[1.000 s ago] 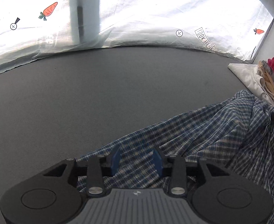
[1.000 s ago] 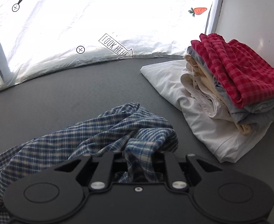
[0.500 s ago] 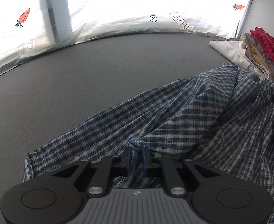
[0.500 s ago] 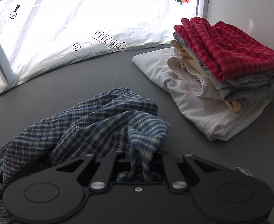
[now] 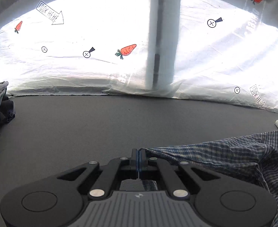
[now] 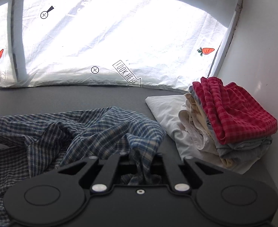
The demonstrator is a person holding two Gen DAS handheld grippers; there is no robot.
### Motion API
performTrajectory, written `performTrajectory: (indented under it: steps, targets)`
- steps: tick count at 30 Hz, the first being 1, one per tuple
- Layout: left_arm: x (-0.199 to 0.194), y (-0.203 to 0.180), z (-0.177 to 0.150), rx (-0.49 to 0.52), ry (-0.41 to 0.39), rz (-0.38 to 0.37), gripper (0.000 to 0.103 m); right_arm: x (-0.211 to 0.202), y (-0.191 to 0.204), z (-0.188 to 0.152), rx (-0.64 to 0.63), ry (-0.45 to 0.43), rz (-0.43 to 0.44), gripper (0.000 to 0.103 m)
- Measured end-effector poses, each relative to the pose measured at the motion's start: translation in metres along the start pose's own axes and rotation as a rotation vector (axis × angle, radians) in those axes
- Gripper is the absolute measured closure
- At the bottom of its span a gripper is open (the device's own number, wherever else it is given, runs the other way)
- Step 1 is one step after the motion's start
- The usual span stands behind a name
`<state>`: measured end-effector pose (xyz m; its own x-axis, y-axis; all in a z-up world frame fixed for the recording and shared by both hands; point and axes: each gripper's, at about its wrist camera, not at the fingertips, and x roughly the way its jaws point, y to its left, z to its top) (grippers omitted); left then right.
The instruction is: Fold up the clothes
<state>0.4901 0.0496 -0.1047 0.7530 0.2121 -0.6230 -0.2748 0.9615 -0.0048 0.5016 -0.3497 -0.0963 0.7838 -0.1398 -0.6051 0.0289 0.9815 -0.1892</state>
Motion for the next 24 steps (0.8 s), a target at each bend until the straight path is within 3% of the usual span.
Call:
performTrajectory:
  steps: [7, 12, 18, 21, 23, 24]
  targets:
    - [-0.021, 0.126, 0.041, -0.118, -0.105, 0.238, 0.102, -0.007, 0.059, 0.043, -0.154, -0.132, 0.030, 0.097]
    - [-0.038, 0.212, 0.050, -0.177, -0.137, 0.342, 0.102, -0.002, 0.125, 0.082, -0.253, -0.225, 0.103, 0.097]
    - [-0.050, 0.275, 0.055, -0.214, -0.175, 0.452, 0.102, 0.001, 0.220, 0.137, -0.277, -0.348, 0.178, 0.098]
    - [-0.036, 0.300, 0.047, -0.239, -0.109, 0.492, 0.101, 0.011, 0.263, 0.153, -0.259, -0.320, 0.222, 0.094]
    - [-0.025, 0.309, 0.032, -0.254, -0.043, 0.483, 0.098, 0.019, 0.285, 0.149, -0.242, -0.259, 0.253, 0.076]
    - [-0.020, 0.311, 0.023, -0.259, -0.007, 0.470, 0.097, 0.018, 0.287, 0.139, -0.241, -0.237, 0.256, 0.071]
